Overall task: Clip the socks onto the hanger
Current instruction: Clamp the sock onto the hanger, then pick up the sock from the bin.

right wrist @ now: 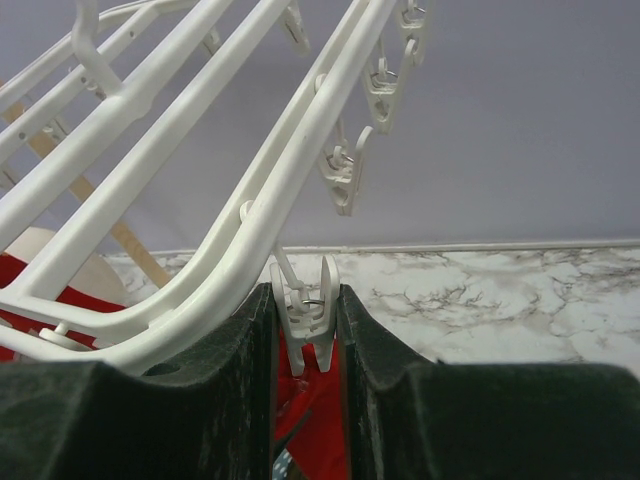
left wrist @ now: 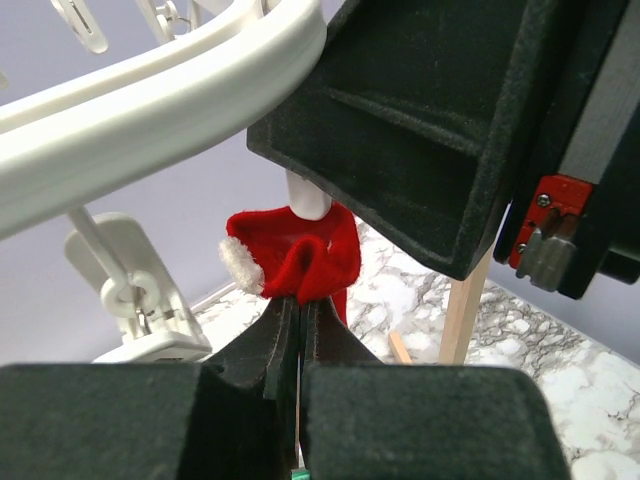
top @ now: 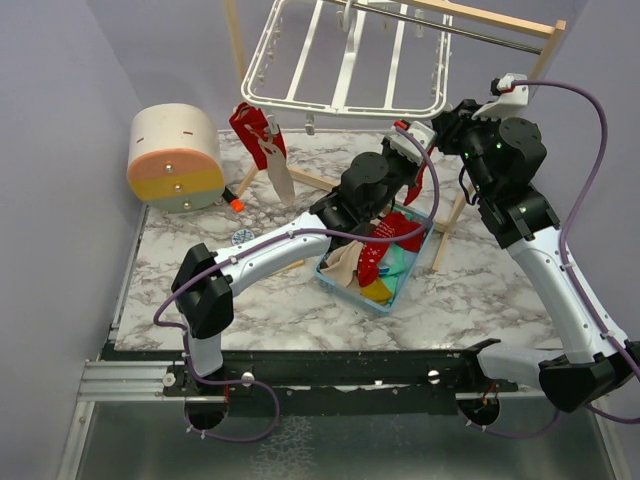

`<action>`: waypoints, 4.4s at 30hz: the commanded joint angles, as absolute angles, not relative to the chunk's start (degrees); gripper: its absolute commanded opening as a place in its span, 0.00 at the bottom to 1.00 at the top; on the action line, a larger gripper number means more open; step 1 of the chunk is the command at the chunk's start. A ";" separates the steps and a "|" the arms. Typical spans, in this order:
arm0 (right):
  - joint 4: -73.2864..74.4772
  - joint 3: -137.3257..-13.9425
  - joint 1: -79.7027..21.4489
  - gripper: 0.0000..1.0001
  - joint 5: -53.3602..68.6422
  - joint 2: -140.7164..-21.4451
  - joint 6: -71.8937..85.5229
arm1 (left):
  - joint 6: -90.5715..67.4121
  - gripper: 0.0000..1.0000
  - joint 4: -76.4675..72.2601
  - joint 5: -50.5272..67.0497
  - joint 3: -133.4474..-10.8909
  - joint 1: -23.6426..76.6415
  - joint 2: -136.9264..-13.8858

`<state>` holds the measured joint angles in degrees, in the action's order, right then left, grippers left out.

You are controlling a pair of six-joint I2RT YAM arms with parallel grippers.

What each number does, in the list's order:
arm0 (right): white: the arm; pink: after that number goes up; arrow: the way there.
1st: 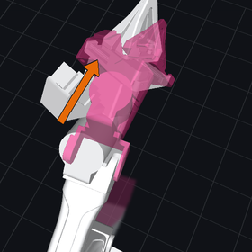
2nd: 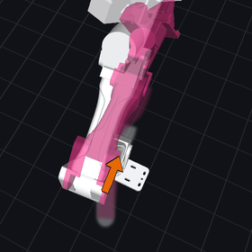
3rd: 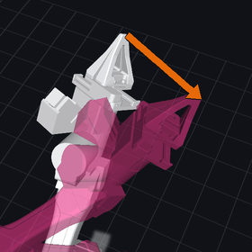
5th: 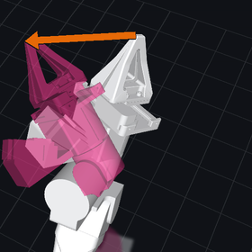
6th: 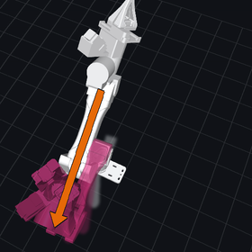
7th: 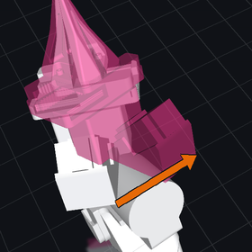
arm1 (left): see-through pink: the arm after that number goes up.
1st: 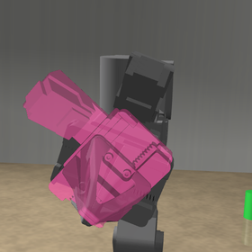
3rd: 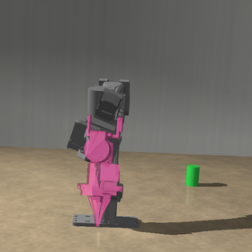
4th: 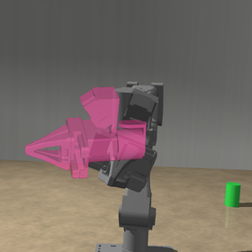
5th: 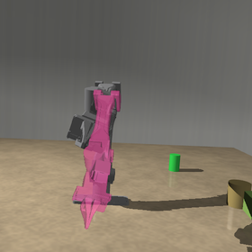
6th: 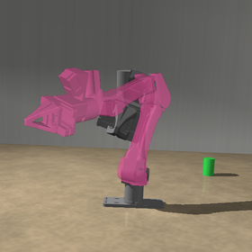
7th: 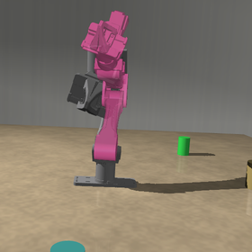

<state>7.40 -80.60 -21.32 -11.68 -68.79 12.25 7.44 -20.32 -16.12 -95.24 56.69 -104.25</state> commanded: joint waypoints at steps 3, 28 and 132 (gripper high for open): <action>9.58 -79.76 -21.53 0.01 -11.34 -68.43 11.06 | 7.03 0.00 -21.61 -16.11 -95.80 56.47 -102.05; 9.38 -79.21 -21.53 0.01 -10.30 -68.71 12.34 | 5.09 0.00 -25.14 -11.03 -92.52 56.52 -98.89; 6.27 -39.32 -21.98 0.01 11.42 -52.43 20.34 | -2.95 0.99 -15.62 -17.98 -34.49 56.60 -50.37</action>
